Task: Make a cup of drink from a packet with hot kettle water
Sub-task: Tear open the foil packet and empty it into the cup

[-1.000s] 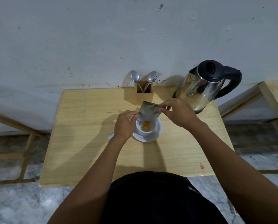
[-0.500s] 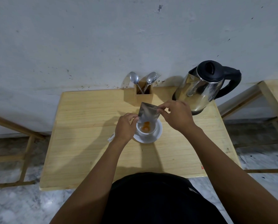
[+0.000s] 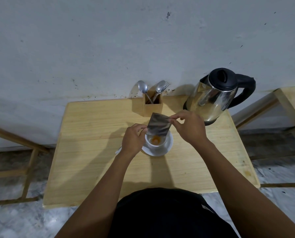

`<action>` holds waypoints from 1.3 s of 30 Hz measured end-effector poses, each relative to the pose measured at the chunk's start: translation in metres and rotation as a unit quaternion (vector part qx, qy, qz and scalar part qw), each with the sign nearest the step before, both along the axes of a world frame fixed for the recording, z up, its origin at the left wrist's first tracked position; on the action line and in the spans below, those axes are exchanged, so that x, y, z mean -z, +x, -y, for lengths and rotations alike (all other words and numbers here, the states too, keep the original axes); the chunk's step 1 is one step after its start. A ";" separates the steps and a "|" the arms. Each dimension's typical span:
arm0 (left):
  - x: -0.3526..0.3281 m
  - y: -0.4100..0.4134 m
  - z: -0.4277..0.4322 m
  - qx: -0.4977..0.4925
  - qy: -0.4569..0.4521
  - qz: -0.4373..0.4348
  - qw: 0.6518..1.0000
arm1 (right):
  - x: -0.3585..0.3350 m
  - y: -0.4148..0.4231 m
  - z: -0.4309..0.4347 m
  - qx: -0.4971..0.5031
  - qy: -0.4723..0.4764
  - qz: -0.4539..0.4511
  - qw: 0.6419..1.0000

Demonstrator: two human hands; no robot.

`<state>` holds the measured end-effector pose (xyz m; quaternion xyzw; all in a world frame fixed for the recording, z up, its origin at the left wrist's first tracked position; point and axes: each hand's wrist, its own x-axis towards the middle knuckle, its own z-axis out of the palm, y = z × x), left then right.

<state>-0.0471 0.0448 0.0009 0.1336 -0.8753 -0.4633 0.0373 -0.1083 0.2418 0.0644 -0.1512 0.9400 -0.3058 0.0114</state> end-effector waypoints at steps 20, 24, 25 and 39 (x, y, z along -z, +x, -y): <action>-0.006 -0.002 -0.001 0.010 -0.027 0.002 1.000 | 0.000 0.005 -0.002 0.036 -0.028 0.067 0.997; -0.007 -0.001 -0.001 0.010 -0.021 0.000 1.000 | 0.003 0.005 0.000 0.031 -0.074 0.126 0.989; -0.007 -0.001 0.000 0.009 -0.021 0.001 1.000 | 0.003 0.005 0.000 0.048 -0.082 0.120 0.988; -0.007 0.000 -0.002 0.010 -0.027 0.009 1.000 | -0.001 0.011 0.001 0.097 -0.048 0.156 0.982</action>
